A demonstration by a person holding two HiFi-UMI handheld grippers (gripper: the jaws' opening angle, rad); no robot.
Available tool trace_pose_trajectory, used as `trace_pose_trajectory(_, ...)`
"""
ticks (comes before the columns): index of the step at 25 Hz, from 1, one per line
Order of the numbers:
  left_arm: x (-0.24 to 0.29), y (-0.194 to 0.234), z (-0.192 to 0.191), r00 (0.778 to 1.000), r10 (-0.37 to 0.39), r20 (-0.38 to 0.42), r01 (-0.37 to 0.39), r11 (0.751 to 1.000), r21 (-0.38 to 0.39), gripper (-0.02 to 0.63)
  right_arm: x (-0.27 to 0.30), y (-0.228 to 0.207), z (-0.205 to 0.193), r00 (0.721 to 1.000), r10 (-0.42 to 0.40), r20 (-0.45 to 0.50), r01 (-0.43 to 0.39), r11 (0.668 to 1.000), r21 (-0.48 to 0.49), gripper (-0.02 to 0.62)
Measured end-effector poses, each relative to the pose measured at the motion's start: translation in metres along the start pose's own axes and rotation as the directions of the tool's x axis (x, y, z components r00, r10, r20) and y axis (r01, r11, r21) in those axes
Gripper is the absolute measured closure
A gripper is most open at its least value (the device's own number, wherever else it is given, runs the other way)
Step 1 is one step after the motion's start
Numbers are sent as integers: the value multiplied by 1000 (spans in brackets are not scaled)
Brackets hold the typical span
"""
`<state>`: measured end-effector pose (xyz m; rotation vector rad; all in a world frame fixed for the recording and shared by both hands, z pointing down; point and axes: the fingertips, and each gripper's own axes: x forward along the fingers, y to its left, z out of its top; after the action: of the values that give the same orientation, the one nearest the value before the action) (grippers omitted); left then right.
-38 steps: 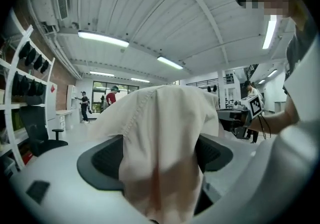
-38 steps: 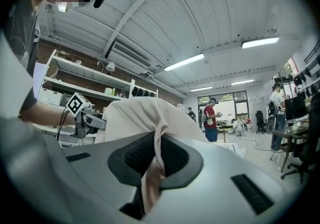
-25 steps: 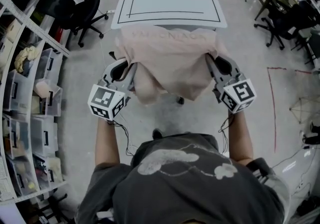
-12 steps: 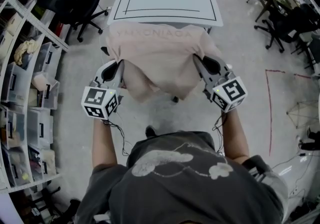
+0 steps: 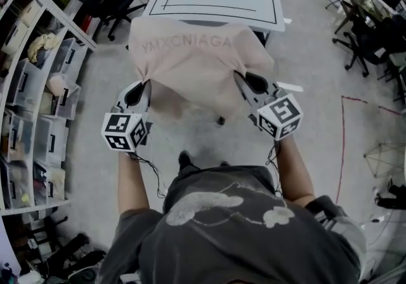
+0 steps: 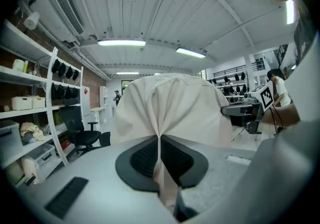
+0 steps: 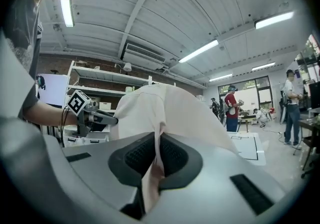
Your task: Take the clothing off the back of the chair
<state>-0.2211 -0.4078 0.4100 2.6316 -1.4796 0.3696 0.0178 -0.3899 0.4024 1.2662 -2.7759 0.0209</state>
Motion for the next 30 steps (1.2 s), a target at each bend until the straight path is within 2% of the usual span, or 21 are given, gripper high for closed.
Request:
trace_pose_trajectory(7,-32,-38,-30,995,102,-15,-103,992,-75,600,-24,10,-36,990,129,-55,-127,991,44,592)
trace_pose_trajectory(13,-56,-55,-64,988,116,-102,-125,989,-85,600,-20,20,-66,976,178,-125,-168,982,90,592)
trace_pose_trajectory(17,-61,-56,-78,985,131,-113,-145,982,-122,600,-21,29,-79,968,209,-139,-193,974,115,592)
trace_pose_trajectory(25,-80,-74,-95,992,114,-59,-125,964,-234,600,-33,54,-97,961,208,-182,-188,975,122,592)
trace_pose_trajectory(30,-109,-88,-98,995,91,-48,-100,969,-224,600,-52,77,-92,969,174,-176,-157,982,107,592)
